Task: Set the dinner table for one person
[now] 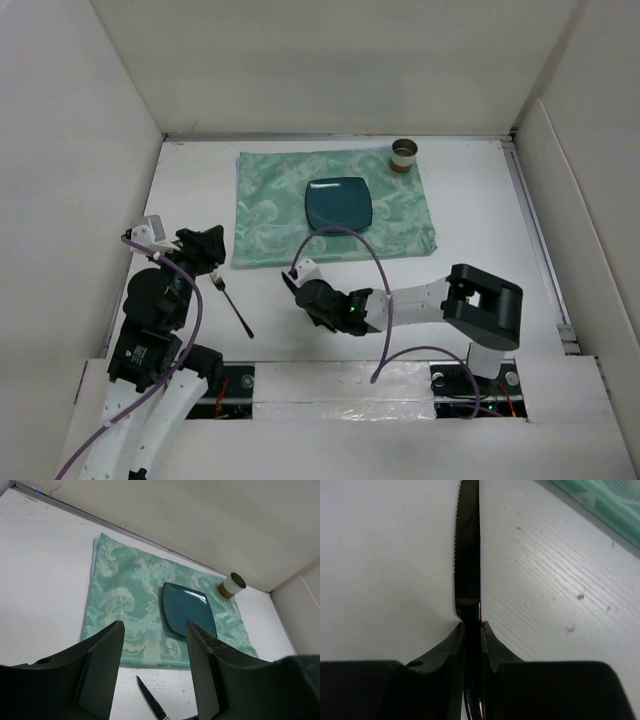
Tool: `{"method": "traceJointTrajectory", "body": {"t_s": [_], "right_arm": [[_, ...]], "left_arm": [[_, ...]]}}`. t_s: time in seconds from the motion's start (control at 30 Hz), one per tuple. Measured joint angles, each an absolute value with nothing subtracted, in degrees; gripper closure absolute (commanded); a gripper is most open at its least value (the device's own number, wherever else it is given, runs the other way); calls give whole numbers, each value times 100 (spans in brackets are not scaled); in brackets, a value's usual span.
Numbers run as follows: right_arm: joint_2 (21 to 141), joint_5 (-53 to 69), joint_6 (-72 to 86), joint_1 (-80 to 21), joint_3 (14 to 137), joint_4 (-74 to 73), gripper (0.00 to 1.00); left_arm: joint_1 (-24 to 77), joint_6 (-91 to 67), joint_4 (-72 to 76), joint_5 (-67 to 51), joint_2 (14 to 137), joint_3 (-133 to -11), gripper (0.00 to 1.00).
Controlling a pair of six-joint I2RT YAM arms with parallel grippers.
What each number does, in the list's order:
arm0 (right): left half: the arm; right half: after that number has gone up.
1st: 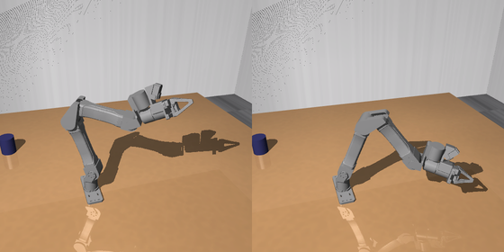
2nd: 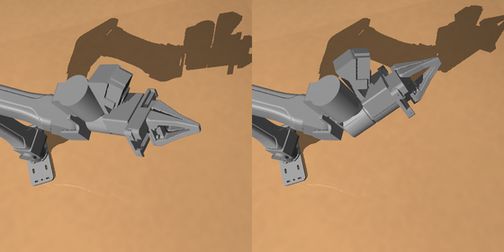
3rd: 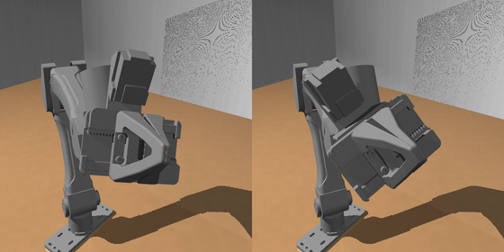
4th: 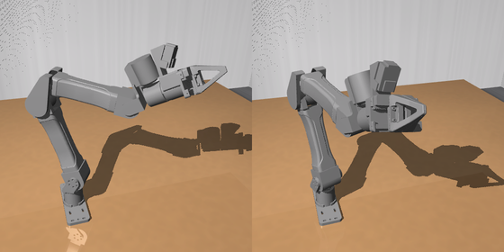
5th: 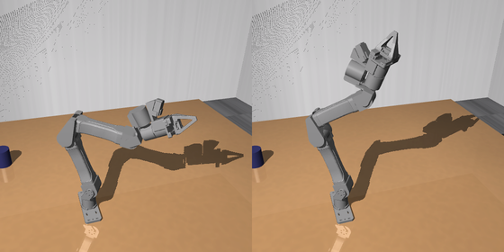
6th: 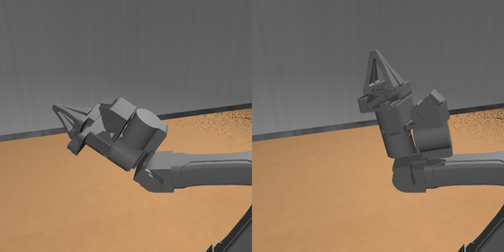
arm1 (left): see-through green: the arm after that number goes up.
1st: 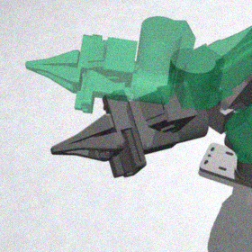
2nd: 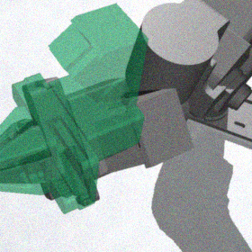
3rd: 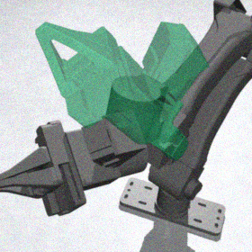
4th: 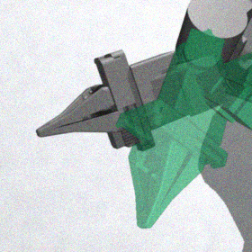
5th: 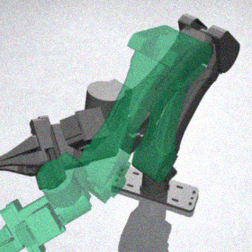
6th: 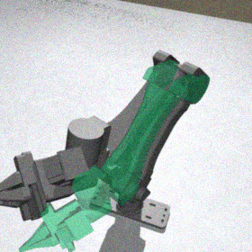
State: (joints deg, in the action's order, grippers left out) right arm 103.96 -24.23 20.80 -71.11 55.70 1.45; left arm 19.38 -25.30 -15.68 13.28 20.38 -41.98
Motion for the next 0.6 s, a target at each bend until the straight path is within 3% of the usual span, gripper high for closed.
{"method": "traceJointTrajectory", "body": {"t_s": [0.6], "right_arm": [[7953, -2296, 2211, -7026, 4965, -622, 100]], "left_arm": [[1938, -2493, -1566, 1267, 2036, -4195, 53]]}}
